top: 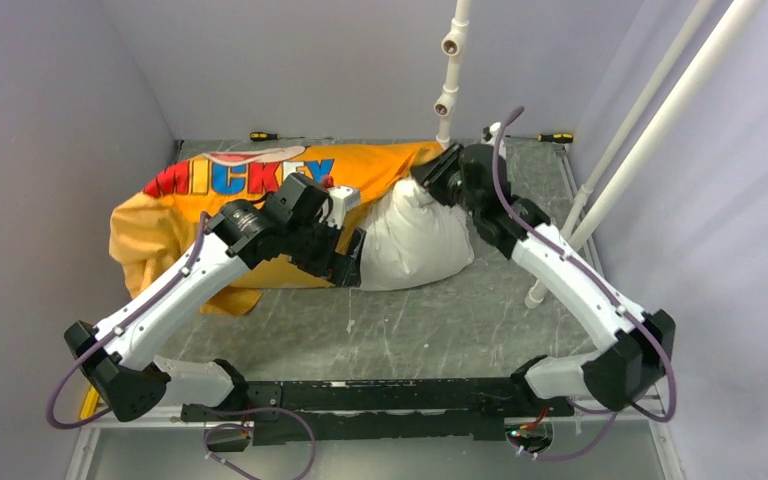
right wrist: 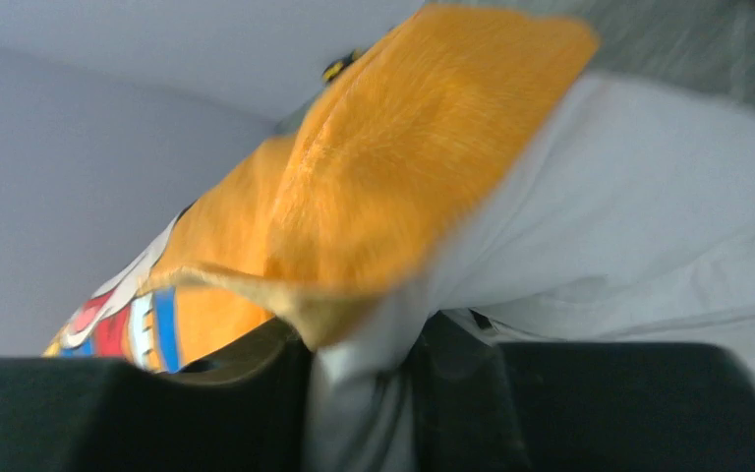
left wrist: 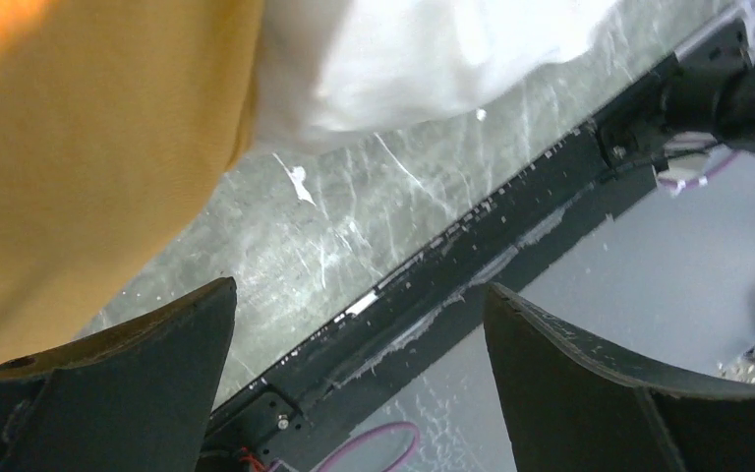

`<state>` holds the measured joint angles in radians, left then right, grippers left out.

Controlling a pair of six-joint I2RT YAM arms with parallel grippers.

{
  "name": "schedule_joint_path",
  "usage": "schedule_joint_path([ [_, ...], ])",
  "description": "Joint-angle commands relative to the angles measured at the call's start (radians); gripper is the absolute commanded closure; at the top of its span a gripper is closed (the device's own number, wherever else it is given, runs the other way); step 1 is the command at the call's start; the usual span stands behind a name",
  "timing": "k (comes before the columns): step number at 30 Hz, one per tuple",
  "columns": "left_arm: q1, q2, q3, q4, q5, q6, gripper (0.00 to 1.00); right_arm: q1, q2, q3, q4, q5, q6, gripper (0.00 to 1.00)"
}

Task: Put the pillow into the pillowcase
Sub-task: Stuff the pillow into the pillowcase.

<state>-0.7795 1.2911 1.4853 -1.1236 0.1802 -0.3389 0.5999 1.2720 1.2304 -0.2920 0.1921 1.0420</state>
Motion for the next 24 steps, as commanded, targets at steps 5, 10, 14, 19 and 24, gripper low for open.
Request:
schedule_joint_path([
  [5,0.229,-0.014,-0.185,0.306,0.12,-0.045,0.06,-0.267,0.152,0.289,-0.114,-0.226,-0.32,0.19],
  [10,0.282,0.015,-0.219,0.403,0.098,-0.046,0.19,-0.27,0.041,0.333,-0.287,-0.153,-0.402,0.08],
  [14,0.283,0.057,-0.233,0.468,0.091,-0.062,0.34,-0.27,-0.067,0.301,-0.372,-0.114,-0.422,0.06],
  [19,0.283,0.085,-0.276,0.553,0.026,-0.107,0.44,-0.27,-0.13,0.168,-0.421,-0.174,-0.415,0.0],
  [24,0.283,0.113,-0.313,0.606,-0.109,-0.12,0.48,-0.279,-0.095,-0.018,-0.358,-0.238,-0.44,0.0],
])
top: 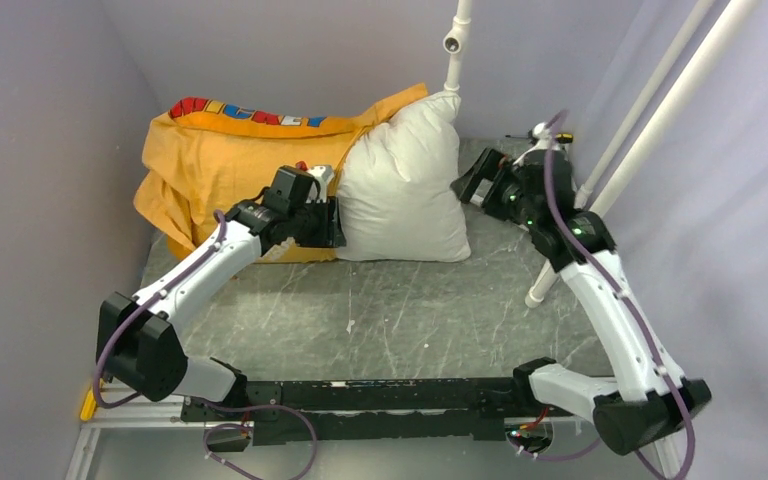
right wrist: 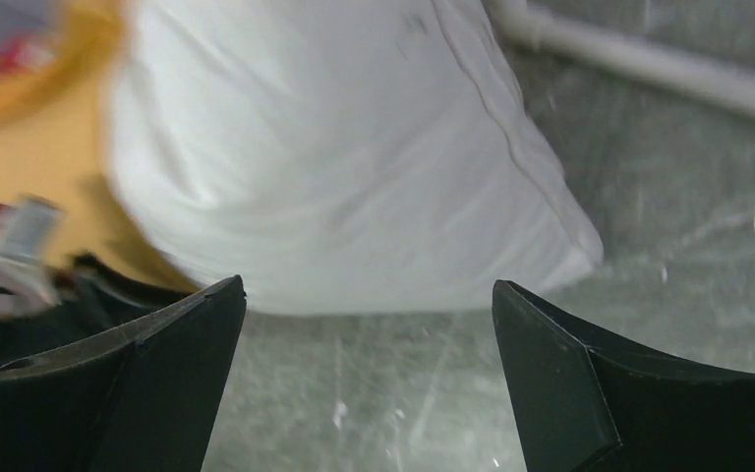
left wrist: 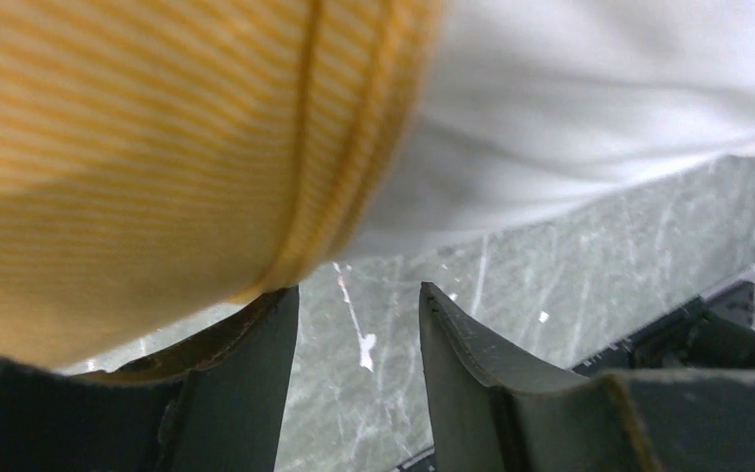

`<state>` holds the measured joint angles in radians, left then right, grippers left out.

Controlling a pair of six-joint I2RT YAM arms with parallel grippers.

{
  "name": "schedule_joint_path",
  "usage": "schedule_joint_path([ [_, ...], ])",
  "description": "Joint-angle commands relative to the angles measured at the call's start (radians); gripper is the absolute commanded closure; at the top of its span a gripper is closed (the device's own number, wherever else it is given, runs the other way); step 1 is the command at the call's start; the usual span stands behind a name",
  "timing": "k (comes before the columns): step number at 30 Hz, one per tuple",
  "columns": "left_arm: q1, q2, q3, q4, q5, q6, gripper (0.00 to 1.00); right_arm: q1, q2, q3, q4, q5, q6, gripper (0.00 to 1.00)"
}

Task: Put the pillow into the pillowcase
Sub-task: Stuff the pillow into the pillowcase.

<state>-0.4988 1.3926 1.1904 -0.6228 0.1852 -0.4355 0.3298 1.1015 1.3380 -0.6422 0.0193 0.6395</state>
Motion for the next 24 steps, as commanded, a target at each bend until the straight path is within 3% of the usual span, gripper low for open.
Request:
schedule_joint_path([
  [1,0.002,0.02,-0.021,0.121,-0.134,-0.022,0.49,-0.015,0.093,-0.147,0.004,-0.079,-0.039,0.0],
  [9,0.002,0.076,-0.003,0.096,-0.281,-0.035,0.55,-0.066,0.169,-0.323,0.247,-0.244,-0.062,0.0],
  [11,0.002,0.08,-0.016,0.111,-0.308,-0.041,0.65,-0.082,0.185,-0.366,0.316,-0.279,-0.059,0.0],
  [15,0.002,0.083,-0.045,0.163,-0.326,-0.04,0.99,-0.1,0.23,-0.408,0.434,-0.348,-0.072,0.03],
  [16,0.002,0.084,-0.045,0.17,-0.327,-0.036,1.0,-0.101,0.242,-0.406,0.443,-0.352,-0.077,0.04],
  [21,0.001,0.048,-0.051,0.209,-0.212,0.0,1.0,-0.112,0.281,-0.411,0.513,-0.402,-0.101,0.19],
  [22,0.0,0.029,-0.056,0.22,-0.179,0.005,1.0,-0.114,0.286,-0.415,0.534,-0.43,-0.1,0.31],
  [24,0.0,-0.023,-0.077,0.246,-0.106,-0.002,1.0,-0.122,0.289,-0.434,0.591,-0.503,-0.086,0.63],
])
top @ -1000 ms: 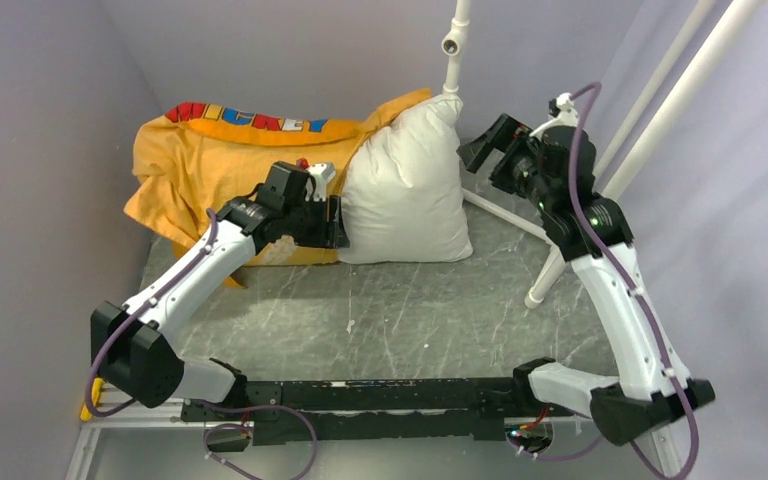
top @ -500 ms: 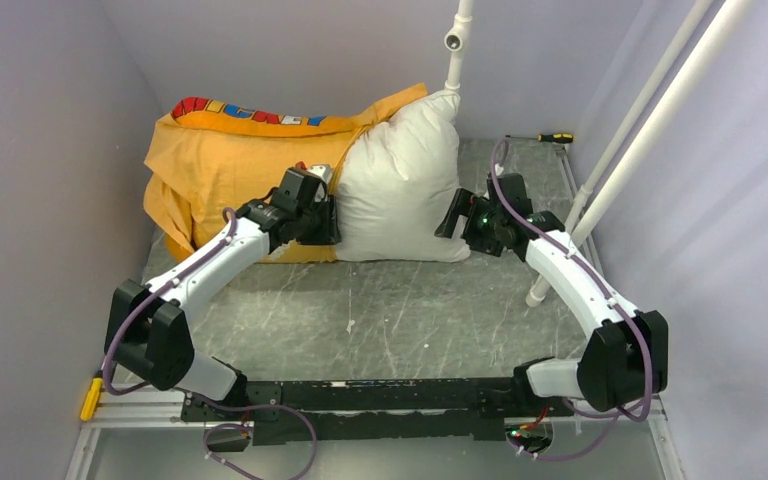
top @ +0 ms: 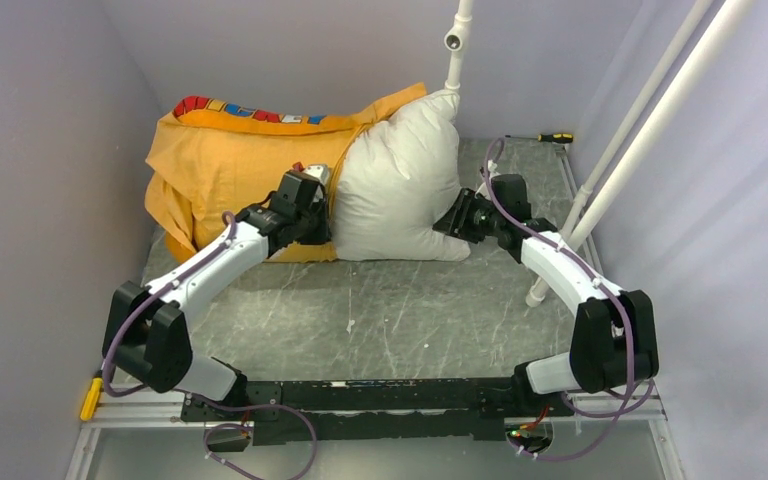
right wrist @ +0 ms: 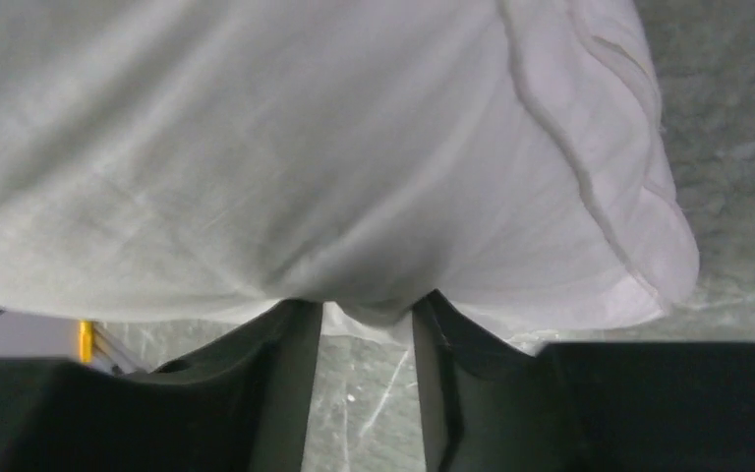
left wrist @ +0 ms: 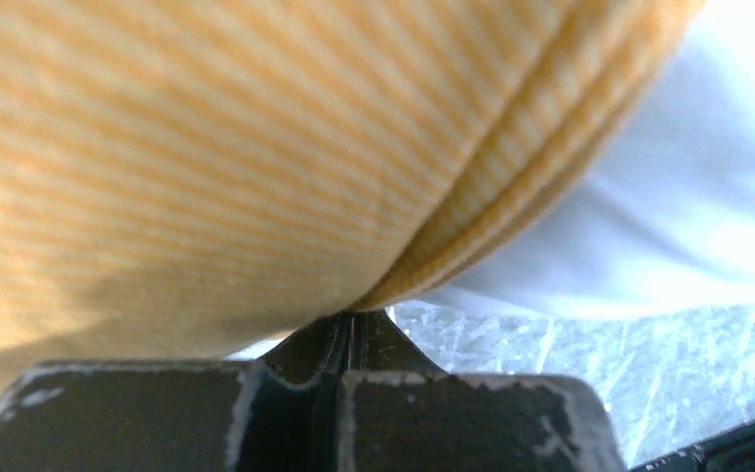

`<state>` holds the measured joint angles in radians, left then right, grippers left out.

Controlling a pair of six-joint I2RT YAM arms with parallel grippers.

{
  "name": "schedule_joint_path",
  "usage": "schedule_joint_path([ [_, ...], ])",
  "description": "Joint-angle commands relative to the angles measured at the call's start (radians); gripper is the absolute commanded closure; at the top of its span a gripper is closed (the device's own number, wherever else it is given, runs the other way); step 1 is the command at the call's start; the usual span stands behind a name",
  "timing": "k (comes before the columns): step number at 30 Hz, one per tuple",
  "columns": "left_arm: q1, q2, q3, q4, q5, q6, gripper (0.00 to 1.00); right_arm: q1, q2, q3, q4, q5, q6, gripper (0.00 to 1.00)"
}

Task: Put the pillow into the pillowcase
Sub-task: Stuff the pillow into the pillowcase.

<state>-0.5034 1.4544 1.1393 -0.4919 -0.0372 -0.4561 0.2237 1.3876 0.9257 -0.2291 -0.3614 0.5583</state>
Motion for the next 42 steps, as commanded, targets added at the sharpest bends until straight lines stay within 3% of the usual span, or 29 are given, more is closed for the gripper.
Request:
schedule_joint_path([
  [1,0.004,-0.11,-0.031,0.131,0.156,0.019,1.0,-0.017,0.0,-0.036,0.206,-0.157,0.005,0.75],
  [3,0.0,-0.148,-0.025,0.127,0.221,0.009,1.0,-0.017,-0.008,-0.058,0.271,-0.225,0.027,0.97],
  [4,-0.004,-0.165,-0.018,0.12,0.253,0.008,1.0,-0.017,-0.01,-0.065,0.292,-0.256,0.04,1.0],
  [11,-0.032,-0.24,0.079,0.093,0.365,-0.03,1.0,-0.007,-0.071,-0.13,0.473,-0.468,0.219,1.0],
  [16,-0.096,-0.211,0.266,0.007,0.435,-0.025,1.0,0.048,-0.215,-0.174,0.577,-0.509,0.363,1.0],
  [18,-0.147,-0.172,0.351,-0.033,0.483,-0.019,1.0,0.089,-0.256,-0.18,0.609,-0.493,0.403,1.0],
  [22,-0.267,-0.113,0.491,-0.109,0.45,-0.003,1.0,0.167,-0.292,-0.165,0.609,-0.418,0.429,1.0],
  [28,-0.339,-0.127,0.53,-0.039,0.512,-0.094,1.0,0.278,-0.285,-0.234,0.704,-0.26,0.487,1.0],
  [31,-0.339,-0.154,0.546,-0.168,0.357,-0.085,1.0,0.28,-0.281,-0.286,0.697,-0.217,0.485,1.0],
  [32,-0.339,-0.166,0.549,-0.243,0.274,-0.066,0.83,0.279,-0.284,-0.295,0.685,-0.199,0.482,1.0],
  [34,-0.339,-0.182,0.541,-0.397,0.066,-0.046,0.39,0.279,-0.284,-0.309,0.67,-0.189,0.482,1.0],
  [35,-0.338,-0.187,0.527,-0.454,-0.032,-0.035,0.26,0.279,-0.283,-0.313,0.657,-0.185,0.48,1.0],
  [38,-0.31,-0.199,0.441,-0.564,-0.214,0.002,0.14,0.279,-0.288,-0.335,0.639,-0.178,0.485,1.0],
  [42,-0.152,-0.223,0.256,-0.538,-0.161,0.055,0.15,0.279,-0.302,-0.36,0.62,-0.172,0.492,1.0],
])
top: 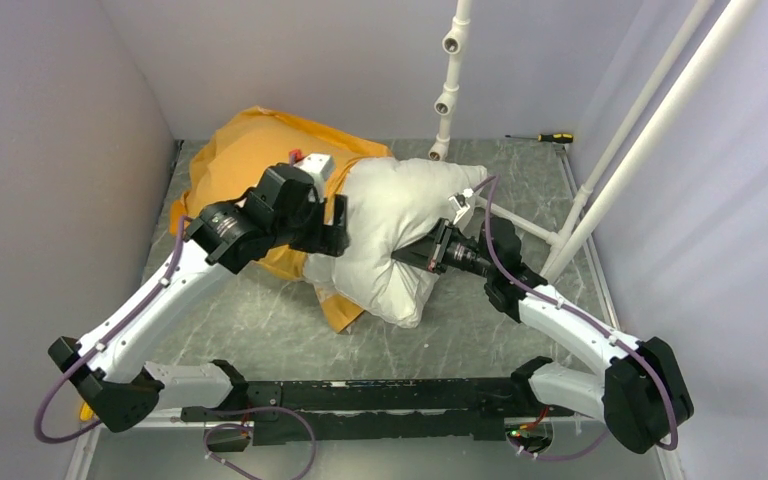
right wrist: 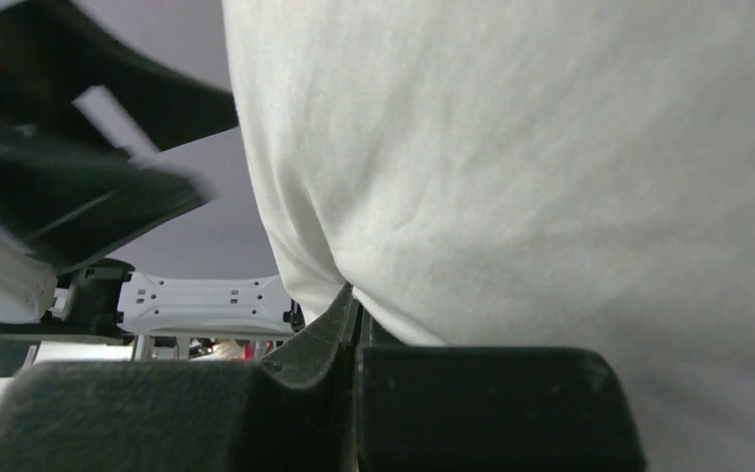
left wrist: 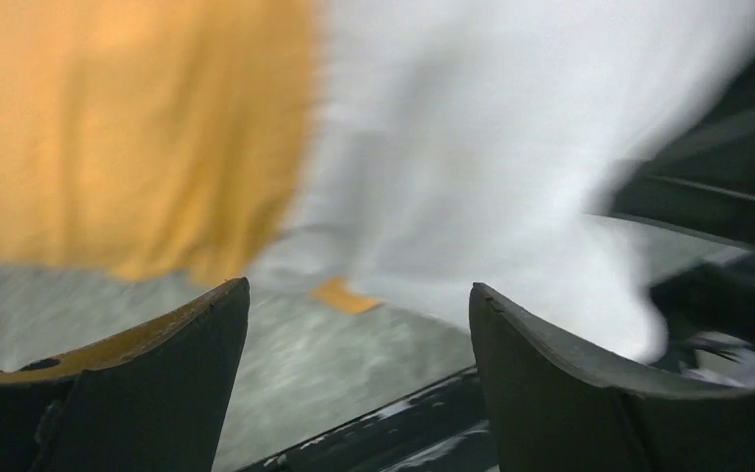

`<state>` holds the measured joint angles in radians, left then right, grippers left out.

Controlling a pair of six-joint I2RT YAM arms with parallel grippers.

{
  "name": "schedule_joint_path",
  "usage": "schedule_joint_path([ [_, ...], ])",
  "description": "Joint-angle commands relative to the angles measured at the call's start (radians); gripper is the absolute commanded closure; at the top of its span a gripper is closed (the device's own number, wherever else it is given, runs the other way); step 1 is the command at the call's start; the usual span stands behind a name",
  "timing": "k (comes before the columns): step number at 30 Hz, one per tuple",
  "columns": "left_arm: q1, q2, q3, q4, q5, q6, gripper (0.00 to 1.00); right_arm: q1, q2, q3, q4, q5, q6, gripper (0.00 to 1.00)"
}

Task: Put the pillow into the pillowcase
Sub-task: Stuff the pillow into the pillowcase.

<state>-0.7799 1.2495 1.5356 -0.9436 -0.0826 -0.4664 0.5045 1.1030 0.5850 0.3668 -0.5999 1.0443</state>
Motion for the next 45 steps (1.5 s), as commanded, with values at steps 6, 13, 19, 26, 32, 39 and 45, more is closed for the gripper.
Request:
schedule_joint_path([
  [6,0.281,-0.072,-0.333,0.081,0.04,0.142,0.27,-0.001,-0.025,-0.033,0.01,0.069,0.01,1.0],
  [13,0.338,-0.033,-0.393,0.247,0.089,0.162,0.47,-0.001,-0.009,-0.026,0.001,0.058,0.007,1.0],
  [19,0.34,-0.015,-0.328,0.239,0.093,0.185,1.0,-0.001,-0.01,-0.031,0.008,0.058,0.019,1.0],
  [26,0.338,-0.126,-0.223,0.147,0.312,0.14,1.0,-0.001,-0.02,-0.013,0.088,0.023,0.079,1.0],
  [32,0.296,-0.156,-0.132,0.128,0.599,0.049,1.0,0.028,-0.045,-0.003,0.195,0.059,0.12,1.0],
  [39,0.046,-0.087,-0.057,0.182,0.532,-0.061,1.0,0.193,0.092,-0.006,0.353,0.226,0.102,1.0],
  [45,-0.046,-0.034,-0.1,0.194,0.428,-0.118,1.0,0.27,0.179,0.059,0.288,0.389,0.008,1.0],
])
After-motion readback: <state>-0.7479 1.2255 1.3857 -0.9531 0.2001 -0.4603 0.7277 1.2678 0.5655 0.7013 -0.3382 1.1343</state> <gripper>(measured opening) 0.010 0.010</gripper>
